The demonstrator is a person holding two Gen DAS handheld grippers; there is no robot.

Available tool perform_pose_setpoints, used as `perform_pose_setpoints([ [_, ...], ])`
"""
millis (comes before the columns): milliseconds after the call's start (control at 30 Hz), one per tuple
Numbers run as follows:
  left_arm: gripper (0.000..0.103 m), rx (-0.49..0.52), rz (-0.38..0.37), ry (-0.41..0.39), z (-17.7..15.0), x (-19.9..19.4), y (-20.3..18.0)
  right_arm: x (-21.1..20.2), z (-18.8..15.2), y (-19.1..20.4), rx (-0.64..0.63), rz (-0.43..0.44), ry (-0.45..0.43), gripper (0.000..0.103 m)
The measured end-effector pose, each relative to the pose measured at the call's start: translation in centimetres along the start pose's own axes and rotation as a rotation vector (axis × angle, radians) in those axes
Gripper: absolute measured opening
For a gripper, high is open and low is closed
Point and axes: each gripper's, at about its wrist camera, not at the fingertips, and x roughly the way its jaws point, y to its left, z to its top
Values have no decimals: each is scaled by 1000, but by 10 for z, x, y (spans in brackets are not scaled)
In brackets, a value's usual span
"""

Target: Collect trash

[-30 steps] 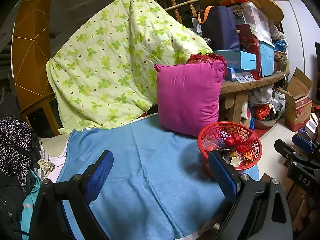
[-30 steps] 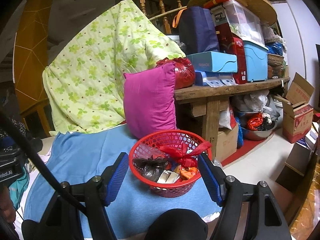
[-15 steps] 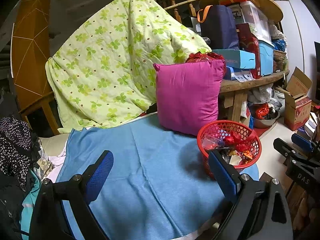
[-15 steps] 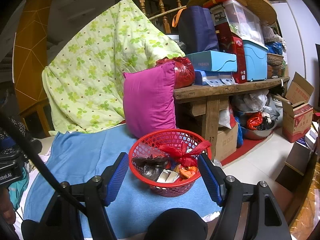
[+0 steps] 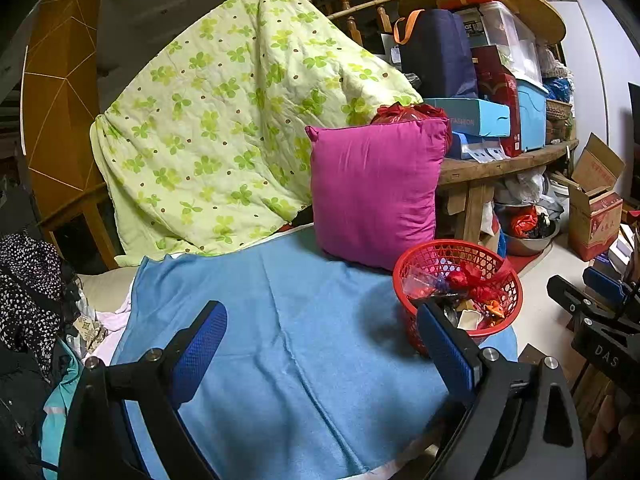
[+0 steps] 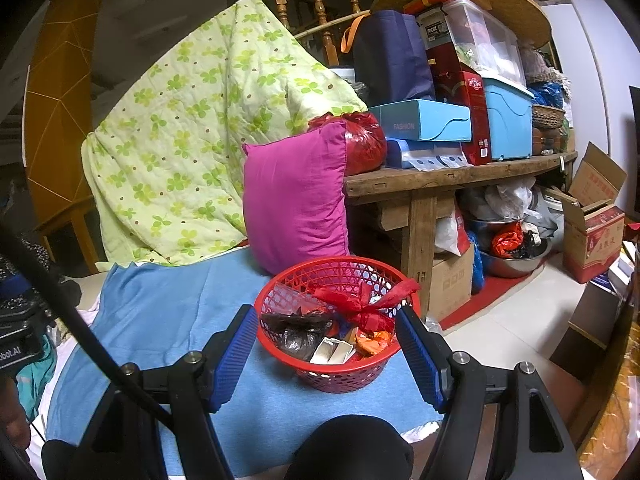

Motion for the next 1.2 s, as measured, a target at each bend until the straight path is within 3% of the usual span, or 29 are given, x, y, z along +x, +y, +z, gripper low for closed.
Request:
perform_pose_setpoints([
  [1200, 96, 13, -13, 28, -5, 9, 1, 4, -6, 1, 10, -17, 21, 74],
])
